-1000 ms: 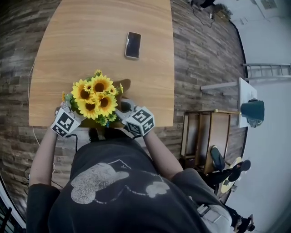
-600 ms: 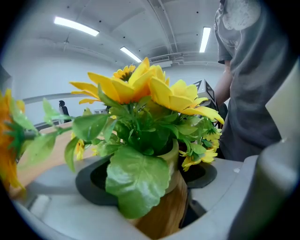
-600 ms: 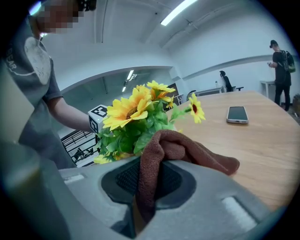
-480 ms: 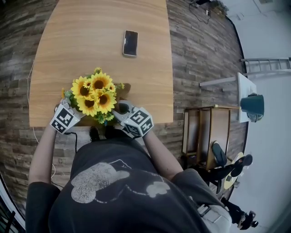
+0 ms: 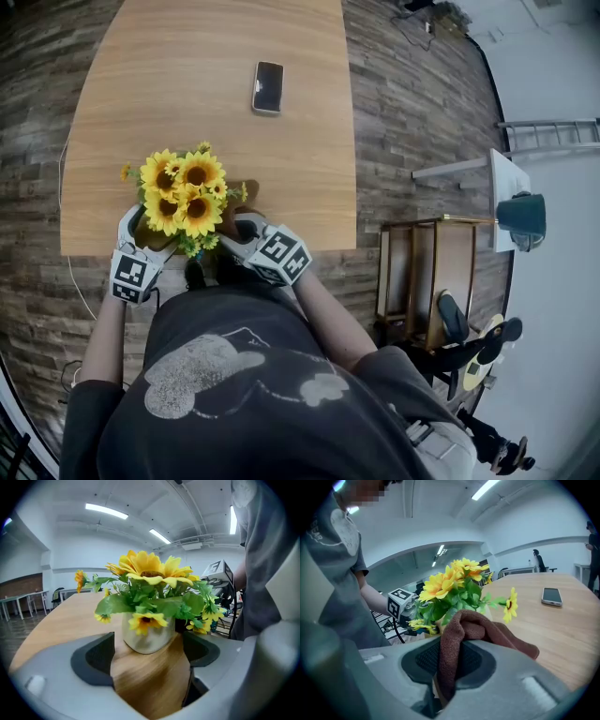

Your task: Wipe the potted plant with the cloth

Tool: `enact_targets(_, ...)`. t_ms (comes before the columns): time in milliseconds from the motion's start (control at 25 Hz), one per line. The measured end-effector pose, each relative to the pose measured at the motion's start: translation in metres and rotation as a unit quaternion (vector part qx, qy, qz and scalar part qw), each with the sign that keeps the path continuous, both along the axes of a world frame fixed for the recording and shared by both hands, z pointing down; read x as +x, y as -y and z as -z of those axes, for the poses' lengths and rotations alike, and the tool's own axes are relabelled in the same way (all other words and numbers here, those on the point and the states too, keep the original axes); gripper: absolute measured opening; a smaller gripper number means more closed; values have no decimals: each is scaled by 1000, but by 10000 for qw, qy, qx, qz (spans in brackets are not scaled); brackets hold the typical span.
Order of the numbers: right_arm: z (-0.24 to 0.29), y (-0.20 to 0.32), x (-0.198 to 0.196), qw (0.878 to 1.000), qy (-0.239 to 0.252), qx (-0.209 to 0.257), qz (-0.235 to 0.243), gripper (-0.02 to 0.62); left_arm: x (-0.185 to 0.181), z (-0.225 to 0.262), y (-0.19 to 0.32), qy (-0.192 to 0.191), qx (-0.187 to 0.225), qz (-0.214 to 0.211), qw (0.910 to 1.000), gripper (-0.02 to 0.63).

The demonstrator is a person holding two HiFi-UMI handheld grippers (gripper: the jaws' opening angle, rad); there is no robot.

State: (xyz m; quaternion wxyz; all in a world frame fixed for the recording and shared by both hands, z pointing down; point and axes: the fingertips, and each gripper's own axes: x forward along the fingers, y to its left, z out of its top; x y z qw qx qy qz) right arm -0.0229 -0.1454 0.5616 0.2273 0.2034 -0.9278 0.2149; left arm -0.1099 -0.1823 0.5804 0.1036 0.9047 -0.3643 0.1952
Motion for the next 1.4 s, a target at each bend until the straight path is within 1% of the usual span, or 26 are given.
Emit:
enact_targets(120, 1, -12, -5, 9997, 1, -15, 239, 52, 1, 0, -5, -17, 19, 431, 9991, 492)
enact_targets(200, 3, -15, 2, 9998, 13, 10, 212, 52, 3, 3, -3, 28, 45, 800, 9968, 502)
enact_targets(280, 7, -12, 19, 9999, 107, 34, -128, 52, 7, 3, 0, 37, 49, 1130, 9936, 526)
enact_targets(360, 9, -4, 44, 9977, 203, 31, -644, 52, 12, -2, 3, 41, 0, 1380, 9904, 572)
enact_targets(400, 9, 1, 56, 9958, 225, 23, -882, 52, 15, -3, 5, 51, -33, 1492, 9888, 618)
enact_targets(440, 9, 6, 66, 9939, 231, 17, -1079, 52, 18, -3, 8, 24, -45, 1599, 9871, 630)
enact_targets(520, 9, 15, 82, 9907, 200, 27, -1345, 52, 23, -2, 13, -86, -28, 1807, 9835, 630)
enact_targets(600, 9, 20, 93, 9891, 154, 50, -1464, 52, 27, -1, 17, -69, -54, 2015, 9795, 630)
enact_targets(720, 9, 26, 99, 9887, 146, 76, -1491, 52, 34, 0, 21, 20, -244, 2328, 9722, 630)
enact_targets(800, 9, 28, 98, 9891, 162, 74, -1461, 52, 36, 3, 24, 105, -216, 2523, 9674, 630)
enact_targets(1080, 8, 37, 89, 9910, 239, 33, -1318, 52, 42, 8, 35, 310, -171, 2763, 9604, 627)
enact_targets(1160, 7, 41, 91, 9912, 238, 63, -1300, 52, 42, 7, 37, 368, -146, 2803, 9591, 610)
enact_targets(1200, 7, 43, 92, 9914, 236, 74, -1288, 52, 42, 6, 37, 379, -134, 2812, 9588, 577)
enact_targets(1400, 8, 62, 95, 9921, 218, 167, -1225, 52, 42, 6, 41, 324, 10, 2743, 9611, 575)
